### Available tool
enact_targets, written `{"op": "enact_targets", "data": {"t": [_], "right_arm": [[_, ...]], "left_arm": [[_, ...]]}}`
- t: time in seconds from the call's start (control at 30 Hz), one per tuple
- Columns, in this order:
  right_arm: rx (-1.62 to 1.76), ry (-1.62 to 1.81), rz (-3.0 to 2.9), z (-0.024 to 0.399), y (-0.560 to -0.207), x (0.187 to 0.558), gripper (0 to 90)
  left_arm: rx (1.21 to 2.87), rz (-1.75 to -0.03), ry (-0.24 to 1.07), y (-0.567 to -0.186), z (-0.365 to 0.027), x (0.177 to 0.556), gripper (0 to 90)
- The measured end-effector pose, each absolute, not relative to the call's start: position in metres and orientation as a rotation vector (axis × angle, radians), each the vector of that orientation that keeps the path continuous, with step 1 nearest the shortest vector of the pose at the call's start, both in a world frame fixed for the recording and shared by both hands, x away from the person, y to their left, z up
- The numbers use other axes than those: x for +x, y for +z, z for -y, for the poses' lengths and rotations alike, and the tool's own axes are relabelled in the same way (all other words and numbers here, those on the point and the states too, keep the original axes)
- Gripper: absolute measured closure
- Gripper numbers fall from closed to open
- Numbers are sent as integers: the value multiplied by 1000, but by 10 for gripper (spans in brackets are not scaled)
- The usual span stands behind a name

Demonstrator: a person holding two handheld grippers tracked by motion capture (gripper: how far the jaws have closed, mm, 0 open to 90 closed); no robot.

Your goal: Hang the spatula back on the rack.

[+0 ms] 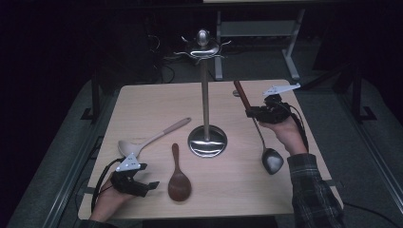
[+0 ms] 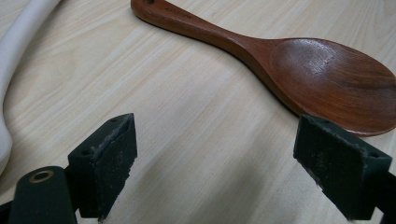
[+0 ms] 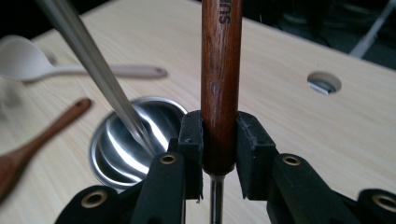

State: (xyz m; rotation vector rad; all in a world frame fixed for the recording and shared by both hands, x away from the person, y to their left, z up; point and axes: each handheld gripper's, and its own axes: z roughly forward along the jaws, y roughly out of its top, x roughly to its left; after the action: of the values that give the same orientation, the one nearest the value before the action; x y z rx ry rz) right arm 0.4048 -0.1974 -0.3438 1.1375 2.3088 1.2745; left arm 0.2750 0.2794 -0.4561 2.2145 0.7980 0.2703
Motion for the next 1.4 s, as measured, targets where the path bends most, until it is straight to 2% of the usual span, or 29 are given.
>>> {"op": "enact_targets", "data": {"t": [0.57, 1.4], "right_arm": [[1019, 1548, -2171, 208, -319, 373, 736], [795, 1663, -2147, 177, -266, 344, 735]], "left_arm": [[2202, -790, 294, -454, -281, 274, 131], [2205, -797, 292, -454, -282, 274, 131]]}}
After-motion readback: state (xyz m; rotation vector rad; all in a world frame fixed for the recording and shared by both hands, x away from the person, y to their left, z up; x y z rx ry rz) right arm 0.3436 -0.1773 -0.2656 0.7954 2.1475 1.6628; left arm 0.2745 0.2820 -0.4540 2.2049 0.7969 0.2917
